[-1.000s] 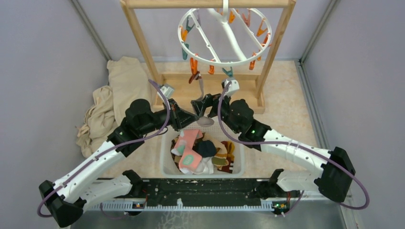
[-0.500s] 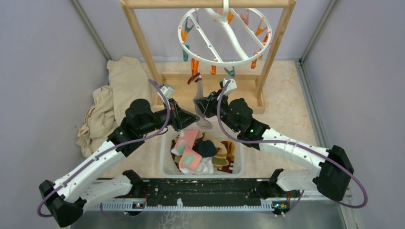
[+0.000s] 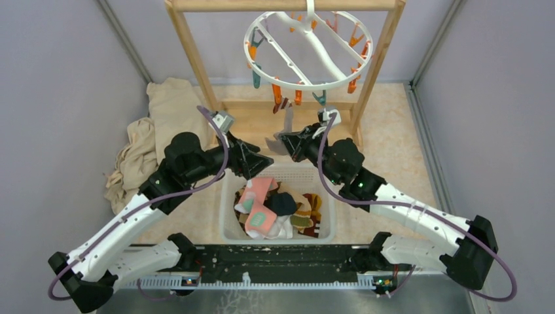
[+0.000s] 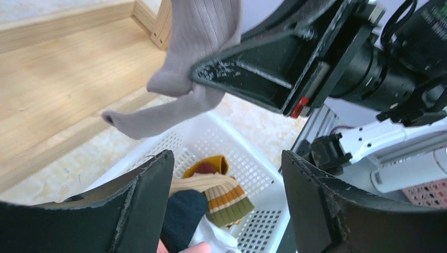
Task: Remove the socks clipped to the hanger
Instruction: Remove the sock from the hanger.
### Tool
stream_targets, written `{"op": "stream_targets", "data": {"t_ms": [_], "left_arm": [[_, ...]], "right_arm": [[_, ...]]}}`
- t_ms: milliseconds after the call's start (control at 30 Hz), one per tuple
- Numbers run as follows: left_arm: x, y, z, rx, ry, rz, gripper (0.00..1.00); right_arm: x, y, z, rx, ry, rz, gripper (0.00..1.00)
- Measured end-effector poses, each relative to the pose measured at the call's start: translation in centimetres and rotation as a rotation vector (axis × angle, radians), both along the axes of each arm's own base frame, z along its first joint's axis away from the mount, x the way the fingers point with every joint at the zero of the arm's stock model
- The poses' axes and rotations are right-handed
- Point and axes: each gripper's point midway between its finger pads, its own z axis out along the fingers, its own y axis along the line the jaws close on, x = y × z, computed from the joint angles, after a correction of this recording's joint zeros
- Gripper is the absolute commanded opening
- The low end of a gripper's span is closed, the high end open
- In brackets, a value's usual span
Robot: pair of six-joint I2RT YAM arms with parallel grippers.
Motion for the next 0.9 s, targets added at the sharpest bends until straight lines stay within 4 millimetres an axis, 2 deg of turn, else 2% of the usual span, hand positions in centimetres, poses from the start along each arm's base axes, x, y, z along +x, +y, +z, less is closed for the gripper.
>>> {"op": "stream_targets", "data": {"t_ms": [33,100,200,333,600,767,900], "left_arm": [[0.1,0.2,0.4,0.003,-0.008,0.008,0.94],[0.3,0.5,1.2,0.008,-0.032,0.028,0.99],[0.8,1.0,1.8,0.015,-0.047,0.066,0.99],[1.4,1.3,1.6,0.04,-0.05,0.096,0.99],[3.4,0.9,1.9,0.073,-0.067,0.146,0.99],[4.4,0.4,1.9,0.077,-0.086,0.159,0.99],[5.1,-0.3,2.5,0.05,-0.116,0.16,0.99]], "right_arm": [[-0.1,-0.3,0.0,-0.002,-0.001,-0.002,0.05],[-0.2,-0.6,0.0,-0.006,0.0,-0.005,0.05],[-0.5,-0.8,0.0,-0.015,0.002,-0.001,0.04],[-0.8,-1.0,-0.3,-0.027,0.008,0.008,0.03],[-1.6,-1.7,-1.7,-0.051,0.027,0.017,0.0],[-1.7,-1.8,-1.8,-0.054,0.03,0.016,0.0],[-1.7,-1.8,-1.8,-0.054,0.03,0.016,0.0]]}}
